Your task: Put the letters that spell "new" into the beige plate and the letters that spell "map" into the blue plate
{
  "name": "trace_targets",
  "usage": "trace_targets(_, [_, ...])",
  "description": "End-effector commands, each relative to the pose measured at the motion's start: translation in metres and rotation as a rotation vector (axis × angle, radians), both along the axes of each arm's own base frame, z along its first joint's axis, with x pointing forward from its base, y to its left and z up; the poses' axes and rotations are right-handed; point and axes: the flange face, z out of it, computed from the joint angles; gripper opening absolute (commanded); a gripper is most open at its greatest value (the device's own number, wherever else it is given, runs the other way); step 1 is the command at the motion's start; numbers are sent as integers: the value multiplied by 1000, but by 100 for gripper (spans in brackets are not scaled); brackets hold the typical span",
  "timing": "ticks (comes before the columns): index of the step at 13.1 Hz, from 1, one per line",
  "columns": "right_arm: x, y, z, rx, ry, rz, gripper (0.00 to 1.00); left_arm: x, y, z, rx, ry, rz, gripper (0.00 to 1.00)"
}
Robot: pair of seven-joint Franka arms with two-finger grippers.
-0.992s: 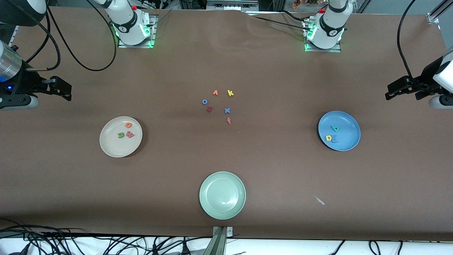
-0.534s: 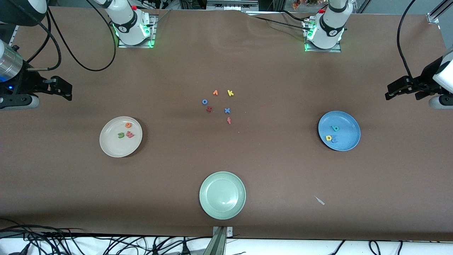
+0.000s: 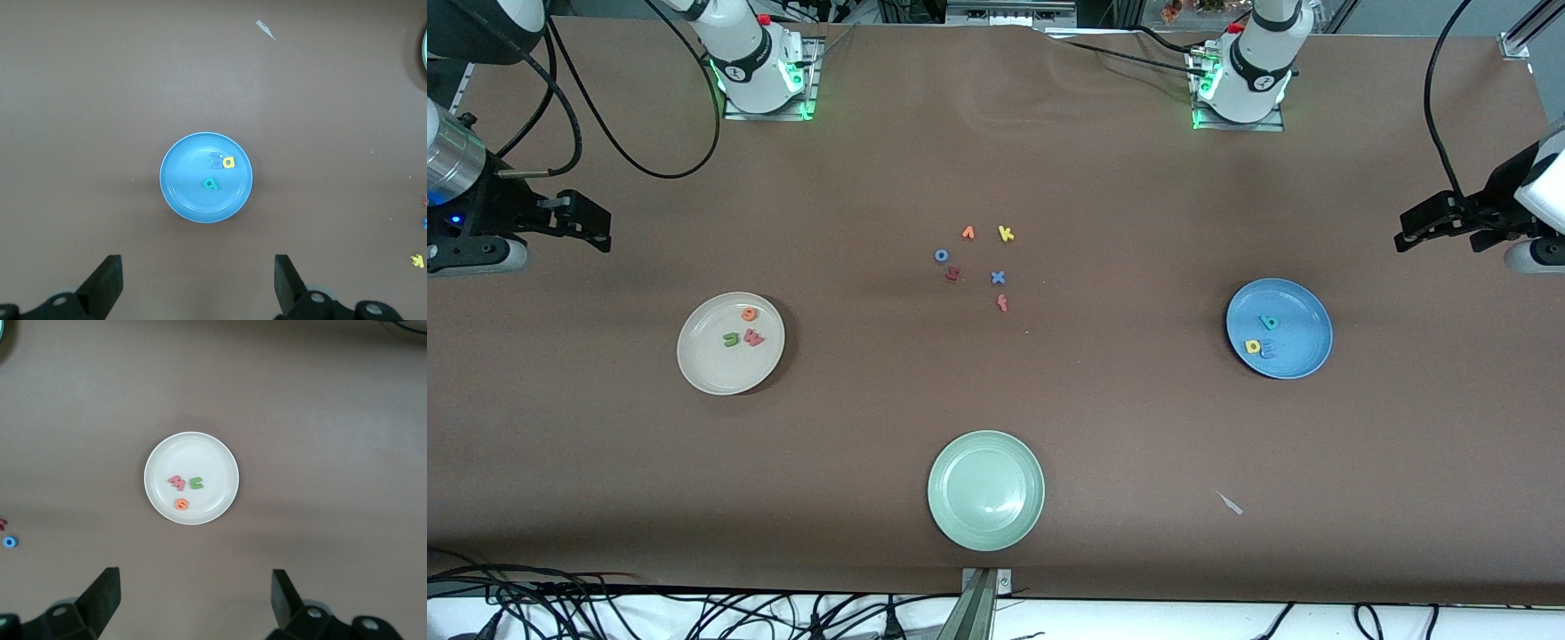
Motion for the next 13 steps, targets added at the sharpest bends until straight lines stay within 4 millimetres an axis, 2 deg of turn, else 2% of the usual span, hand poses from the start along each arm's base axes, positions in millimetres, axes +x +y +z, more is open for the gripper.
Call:
trace_targets(1, [-2,3,8,15,1,-7,100,0,1,0,27,-9,-25,100])
trace_targets(13, [-3,9,9,25,-5,-79,100,1,0,-2,26,-6,-28,100])
